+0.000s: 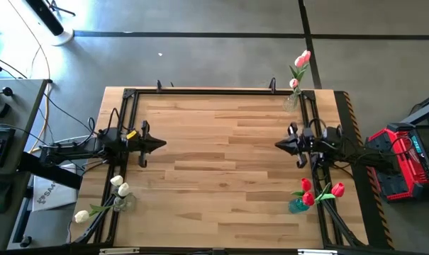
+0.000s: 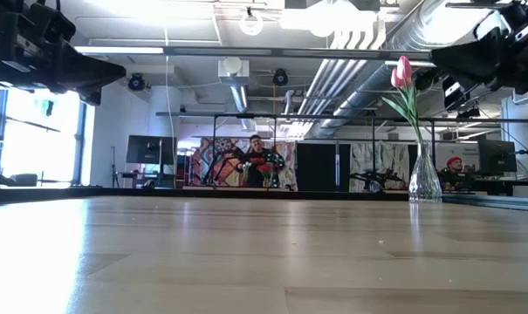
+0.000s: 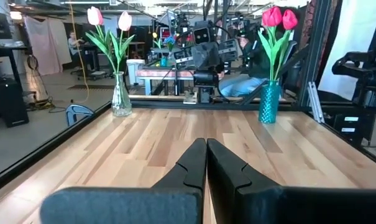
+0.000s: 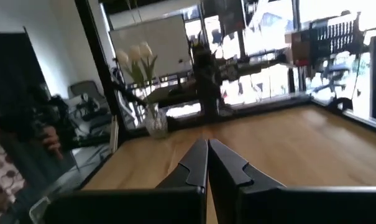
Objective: Sort flowers into vase by color
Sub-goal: Return to Home Position
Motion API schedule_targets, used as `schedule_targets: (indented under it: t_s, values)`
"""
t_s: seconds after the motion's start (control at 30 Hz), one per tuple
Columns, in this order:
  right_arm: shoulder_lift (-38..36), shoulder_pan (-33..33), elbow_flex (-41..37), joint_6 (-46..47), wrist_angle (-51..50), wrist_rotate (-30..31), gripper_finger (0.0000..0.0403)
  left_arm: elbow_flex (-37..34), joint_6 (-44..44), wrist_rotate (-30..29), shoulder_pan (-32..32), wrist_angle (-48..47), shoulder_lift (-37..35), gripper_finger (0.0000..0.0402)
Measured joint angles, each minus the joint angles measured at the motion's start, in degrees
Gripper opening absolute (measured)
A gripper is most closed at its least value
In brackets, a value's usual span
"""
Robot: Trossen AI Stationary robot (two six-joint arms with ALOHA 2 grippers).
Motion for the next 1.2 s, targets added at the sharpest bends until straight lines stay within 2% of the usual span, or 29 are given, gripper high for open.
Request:
schedule_targets:
  t_s: [0.1, 0.17, 0.33, 0.6, 1.2]
  values:
    - [0.00, 0.02, 0.00, -0.04, -2.70, -0.72, 0.0000, 0.00, -0.72, 0.65, 0.00, 0.07, 0.00, 0.0000]
    - [0.00, 0.00, 0.00, -0.59, -4.04, -0.96, 0.0000, -0.02, -1.12, 3.58, 0.00, 0.78, 0.00, 0.0000]
    - [0.00, 0.00, 0.00, 0.04, -1.65, -2.87, 0.0000, -0.02, -4.22, 6.32, 0.00, 1.18, 0.00, 0.0000]
    - [-0.01, 0.01, 0.00, 0.04, 0.38, -3.91, 0.0000, -0.07, -6.05, 2.35, 0.00, 0.83, 0.15, 0.0000]
    - [0.00, 0.02, 0.00, 0.00, 0.38, -3.28, 0.0000, -0.07, -6.49, 2.26, 0.00, 0.72, 0.15, 0.0000]
